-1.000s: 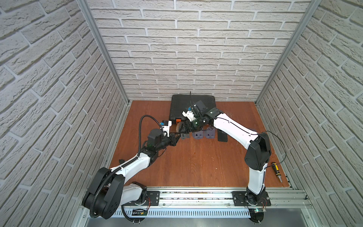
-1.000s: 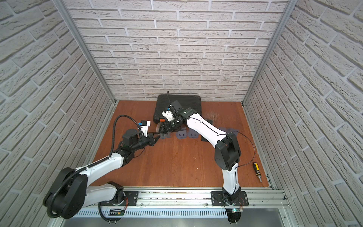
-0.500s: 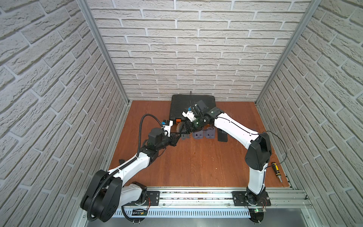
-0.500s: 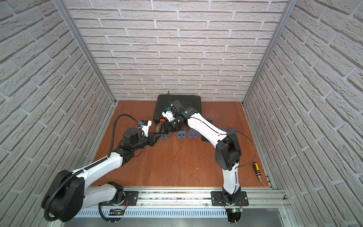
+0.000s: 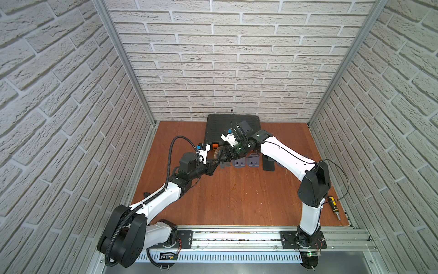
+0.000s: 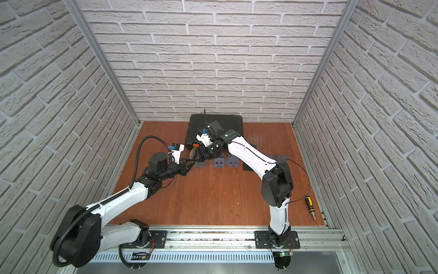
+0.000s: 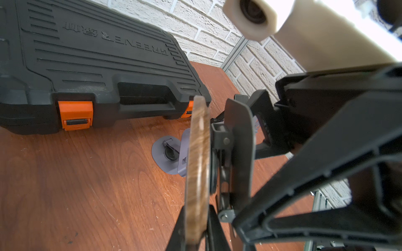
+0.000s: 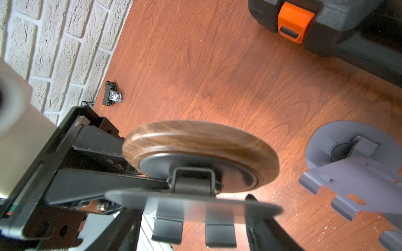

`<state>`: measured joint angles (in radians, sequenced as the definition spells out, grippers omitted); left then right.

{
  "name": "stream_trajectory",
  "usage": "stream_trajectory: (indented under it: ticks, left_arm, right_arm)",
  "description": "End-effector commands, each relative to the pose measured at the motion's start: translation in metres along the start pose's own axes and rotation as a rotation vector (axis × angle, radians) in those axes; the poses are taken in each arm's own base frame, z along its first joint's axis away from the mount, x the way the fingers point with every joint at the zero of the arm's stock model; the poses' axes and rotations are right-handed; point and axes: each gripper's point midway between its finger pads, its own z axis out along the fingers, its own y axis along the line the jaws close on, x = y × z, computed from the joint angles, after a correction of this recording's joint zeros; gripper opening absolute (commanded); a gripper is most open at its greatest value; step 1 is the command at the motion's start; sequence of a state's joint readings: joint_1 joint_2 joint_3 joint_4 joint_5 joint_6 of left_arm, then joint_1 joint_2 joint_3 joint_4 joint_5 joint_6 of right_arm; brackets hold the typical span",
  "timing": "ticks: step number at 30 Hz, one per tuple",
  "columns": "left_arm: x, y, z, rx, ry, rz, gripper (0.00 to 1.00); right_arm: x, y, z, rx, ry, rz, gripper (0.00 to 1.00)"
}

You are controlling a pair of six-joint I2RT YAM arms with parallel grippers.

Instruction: Open the phone stand

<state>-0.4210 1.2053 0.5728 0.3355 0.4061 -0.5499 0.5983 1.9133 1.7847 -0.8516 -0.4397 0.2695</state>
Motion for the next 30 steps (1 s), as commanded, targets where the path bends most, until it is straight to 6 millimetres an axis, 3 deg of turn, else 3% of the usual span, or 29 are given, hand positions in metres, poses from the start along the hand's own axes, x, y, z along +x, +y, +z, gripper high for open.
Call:
stream_trajectory:
  ticks: [1,17,30]
  left_arm:
    - [0.015,0.109,-0.025,-0.517,0.017,-0.027,0.0]
    - [0.01,0.136,-0.029,-0.67,0.064,0.095,0.0]
    - [0.009,0.146,-0.033,-0.719,0.075,0.133,0.0]
  right_arm:
    - [0.051,0.008,-0.054,0.017,0.138,0.066,0.06]
    - [0.07,0.008,-0.069,0.034,0.192,0.046,0.06]
    - [0.085,0.011,-0.076,0.026,0.244,0.046,0.06]
